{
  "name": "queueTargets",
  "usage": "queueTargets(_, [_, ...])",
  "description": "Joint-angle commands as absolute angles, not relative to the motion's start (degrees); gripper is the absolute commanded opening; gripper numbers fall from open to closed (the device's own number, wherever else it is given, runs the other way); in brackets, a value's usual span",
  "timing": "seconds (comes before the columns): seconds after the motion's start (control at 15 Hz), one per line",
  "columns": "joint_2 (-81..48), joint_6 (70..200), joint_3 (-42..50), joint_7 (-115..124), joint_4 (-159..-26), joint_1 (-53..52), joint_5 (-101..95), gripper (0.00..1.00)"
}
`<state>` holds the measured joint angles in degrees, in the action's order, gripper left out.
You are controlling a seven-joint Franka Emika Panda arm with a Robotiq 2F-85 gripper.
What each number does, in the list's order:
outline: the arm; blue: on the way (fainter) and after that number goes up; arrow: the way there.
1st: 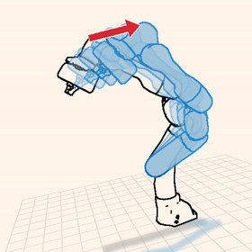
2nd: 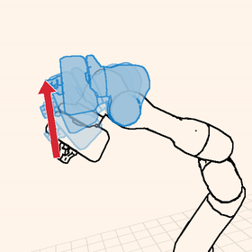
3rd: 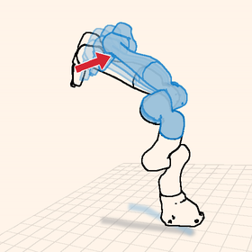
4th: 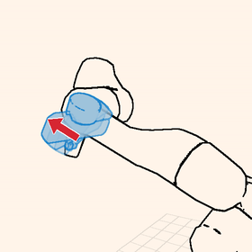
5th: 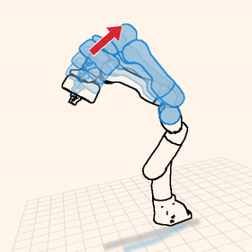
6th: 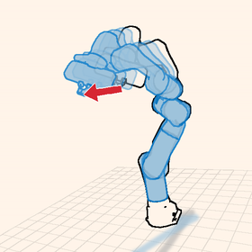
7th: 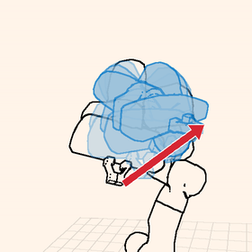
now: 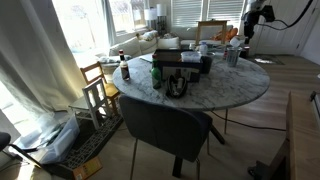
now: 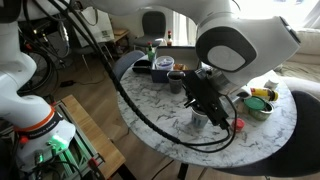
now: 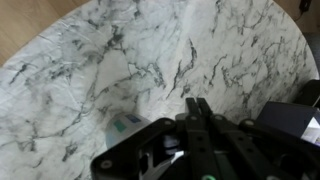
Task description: Use the clear measuring cup to scoop some contents from the silver cup on the left and place them in the silver cup on the right.
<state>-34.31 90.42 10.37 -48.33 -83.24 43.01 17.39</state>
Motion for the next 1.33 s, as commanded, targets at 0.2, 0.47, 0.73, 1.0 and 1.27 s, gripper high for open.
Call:
queueTargets(0.2, [-35.25, 89.04, 8.92, -48.15, -81.13, 43.36, 17.01, 0.01])
queueTargets(0.47, [-29.03, 94.85, 10.45, -42.31, -87.42, 36.9, 8.94, 0.01])
queueTargets(0.73, [-22.36, 97.92, 11.21, -32.38, -94.69, 28.83, -0.73, 0.01])
queueTargets(1.0, [-16.65, 99.66, 11.48, -18.52, -102.98, 20.42, -10.14, 0.01])
queueTargets(1.27, [-14.04, 103.27, 11.48, -1.74, -110.14, 14.53, -16.5, 0.01])
